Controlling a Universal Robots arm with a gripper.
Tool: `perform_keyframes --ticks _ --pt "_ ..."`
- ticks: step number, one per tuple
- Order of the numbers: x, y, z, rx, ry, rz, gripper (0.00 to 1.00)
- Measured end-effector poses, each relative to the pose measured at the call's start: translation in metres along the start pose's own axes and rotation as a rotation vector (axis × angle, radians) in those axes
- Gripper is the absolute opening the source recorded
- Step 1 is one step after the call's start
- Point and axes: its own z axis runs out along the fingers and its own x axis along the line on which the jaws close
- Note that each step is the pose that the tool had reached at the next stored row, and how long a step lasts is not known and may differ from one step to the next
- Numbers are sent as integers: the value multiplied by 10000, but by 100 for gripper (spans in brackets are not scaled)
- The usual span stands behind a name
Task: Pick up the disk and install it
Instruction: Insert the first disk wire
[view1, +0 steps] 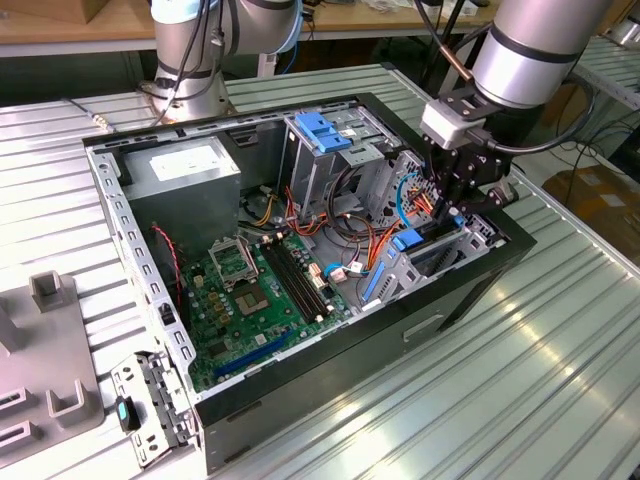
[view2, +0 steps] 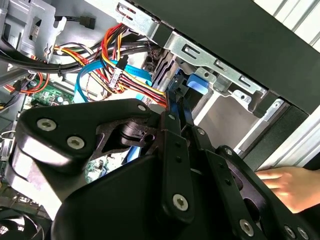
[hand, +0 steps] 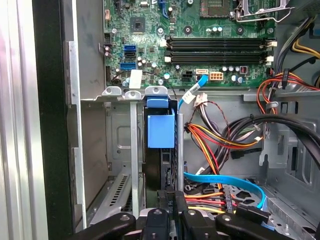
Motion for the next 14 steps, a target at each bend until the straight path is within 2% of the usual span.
perform_keyframes --ticks 2,3,4,5,6,7,14 --pt "1 -2 -19 0 -8 1 16" --pt "1 -1 -9 -1 -81 7 16" --pt "5 2 20 -1 -219 19 16" --pt "8 -9 -101 6 -284 24 24" --pt "8 -10 -101 7 -284 24 23" --pt "8 -10 -101 7 -283 24 11" --pt "8 -9 -104 6 -281 24 11"
